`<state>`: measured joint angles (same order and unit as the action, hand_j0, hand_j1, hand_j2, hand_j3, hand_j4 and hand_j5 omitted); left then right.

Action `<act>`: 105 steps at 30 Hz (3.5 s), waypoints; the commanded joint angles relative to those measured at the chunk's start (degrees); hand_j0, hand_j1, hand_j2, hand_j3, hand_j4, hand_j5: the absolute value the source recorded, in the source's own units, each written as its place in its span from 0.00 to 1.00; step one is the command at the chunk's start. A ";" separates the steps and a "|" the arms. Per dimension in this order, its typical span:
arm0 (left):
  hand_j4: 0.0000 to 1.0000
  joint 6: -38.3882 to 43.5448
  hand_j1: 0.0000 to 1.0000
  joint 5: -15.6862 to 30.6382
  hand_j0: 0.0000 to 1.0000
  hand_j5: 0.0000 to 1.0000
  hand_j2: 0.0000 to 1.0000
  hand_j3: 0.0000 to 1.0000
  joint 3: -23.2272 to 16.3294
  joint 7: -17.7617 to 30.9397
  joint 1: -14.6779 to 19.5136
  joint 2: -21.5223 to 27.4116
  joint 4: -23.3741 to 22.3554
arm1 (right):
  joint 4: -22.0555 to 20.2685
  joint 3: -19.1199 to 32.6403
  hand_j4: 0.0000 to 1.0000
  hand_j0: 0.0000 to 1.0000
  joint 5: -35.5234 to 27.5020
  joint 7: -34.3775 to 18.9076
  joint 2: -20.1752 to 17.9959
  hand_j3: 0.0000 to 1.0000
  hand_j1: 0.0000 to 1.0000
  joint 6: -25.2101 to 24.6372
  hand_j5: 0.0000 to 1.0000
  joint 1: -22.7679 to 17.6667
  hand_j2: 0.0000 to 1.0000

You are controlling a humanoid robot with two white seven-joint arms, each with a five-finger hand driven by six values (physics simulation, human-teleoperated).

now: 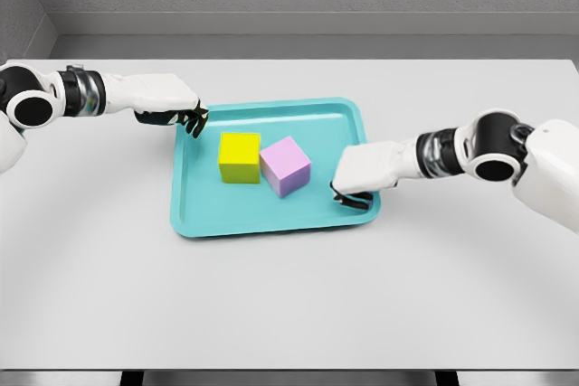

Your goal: Push two cubes

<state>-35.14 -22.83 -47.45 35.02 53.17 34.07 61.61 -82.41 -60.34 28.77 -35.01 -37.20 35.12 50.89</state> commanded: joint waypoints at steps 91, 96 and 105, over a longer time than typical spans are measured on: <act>0.31 0.14 0.31 0.24 0.31 0.31 0.31 0.31 0.08 -0.02 0.09 0.12 -0.08 | 10.78 -1.71 0.00 0.00 0.76 0.01 13.73 0.00 0.00 -0.12 0.00 3.78 0.00; 0.31 0.14 0.31 0.24 0.31 0.31 0.31 0.31 0.17 -0.02 0.09 0.12 -0.08 | 10.87 -1.80 0.00 0.00 0.67 0.01 14.70 0.00 0.00 -0.12 0.00 3.96 0.00; 0.31 0.14 0.31 0.24 0.31 0.31 0.31 0.31 0.17 -0.02 0.09 0.12 -0.08 | 13.06 -1.27 0.00 0.00 0.67 0.01 14.96 0.00 0.00 -0.12 0.00 4.22 0.00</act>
<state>-35.14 -22.90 -47.36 35.02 53.26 34.16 61.52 -69.78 -61.77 29.64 -35.01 -22.31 35.11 55.11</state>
